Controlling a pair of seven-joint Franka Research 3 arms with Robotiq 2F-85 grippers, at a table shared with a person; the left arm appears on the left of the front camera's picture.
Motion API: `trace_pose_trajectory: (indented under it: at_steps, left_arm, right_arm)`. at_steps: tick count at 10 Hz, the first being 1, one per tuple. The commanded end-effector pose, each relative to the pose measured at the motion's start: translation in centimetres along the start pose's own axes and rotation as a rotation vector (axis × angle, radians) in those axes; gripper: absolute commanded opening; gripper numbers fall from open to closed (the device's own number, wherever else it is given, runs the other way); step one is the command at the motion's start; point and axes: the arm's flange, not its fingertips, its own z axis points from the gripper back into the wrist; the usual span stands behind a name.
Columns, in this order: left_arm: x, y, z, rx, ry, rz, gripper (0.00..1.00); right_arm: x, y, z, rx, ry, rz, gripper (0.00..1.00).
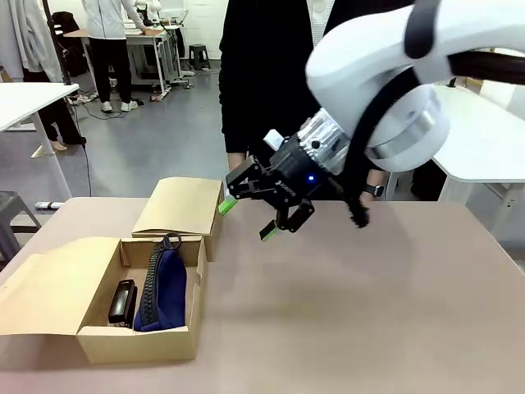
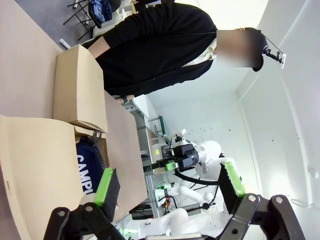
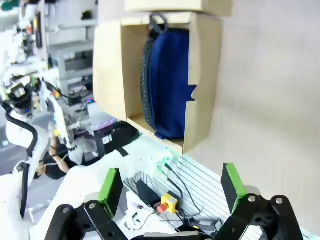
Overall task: Place items inside the box.
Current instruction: Pick up a Pencil pouch or Stapler and place it inside the Mailer Box closest to the robot.
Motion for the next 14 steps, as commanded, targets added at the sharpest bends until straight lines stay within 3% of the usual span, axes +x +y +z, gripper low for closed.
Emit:
trace_pose_trajectory:
  at_steps: [1,2,3,4,5,7,8,10,11,12,13,14]
  left_arm:
    - [0.0,-0.2,0.0,-0.02,-0.009,-0.015,1.0]
    - [0.0,-0.2,0.0,-0.02,-0.009,-0.015,1.0]
    - [0.0,-0.2,0.0,-0.02,-0.009,-0.015,1.0]
    - [0.0,-0.2,0.0,-0.02,-0.009,-0.015,1.0]
    - [0.0,-0.2,0.0,-0.02,-0.009,-0.015,1.0]
    - [0.0,-0.2,0.0,-0.02,-0.009,-0.015,1.0]
    - [0.0,-0.2,0.0,-0.02,-0.009,-0.015,1.0]
    - [0.0,-0.2,0.0,-0.02,-0.009,-0.015,1.0]
    - [0.0,-0.2,0.0,-0.02,-0.009,-0.015,1.0]
    - [0.0,-0.2,0.0,-0.02,-0.009,-0.015,1.0]
    - [0.0,-0.2,0.0,-0.02,-0.009,-0.015,1.0]
    - [0.0,-0.2,0.0,-0.02,-0.009,-0.015,1.0]
  right_arm:
    - [1.6,3.8,-5.6,-0.074,0.015,0.003,1.0]
    - [1.6,3.8,-5.6,-0.074,0.015,0.003,1.0]
    - [0.0,1.1,-1.8,-0.018,0.011,0.009,1.0]
    - [-0.7,1.8,-1.7,-0.033,0.062,0.079,1.0]
    - [0.1,0.5,1.0,0.029,-0.045,0.029,1.0]
    - [1.3,-6.1,8.9,0.23,0.003,-0.041,1.0]
    - [1.3,-10.1,12.4,0.343,0.09,-0.064,1.0]
    - [-0.5,-17.4,18.1,0.508,0.159,-0.043,1.0]
    - [-1.8,-21.5,20.9,0.529,-0.057,-0.013,1.0]
    - [-3.2,-24.6,22.1,0.57,-0.11,0.019,1.0]
    - [-4.5,-27.4,22.4,0.611,-0.099,0.022,1.0]
    - [-6.1,-29.6,22.3,0.663,-0.169,0.146,1.0]
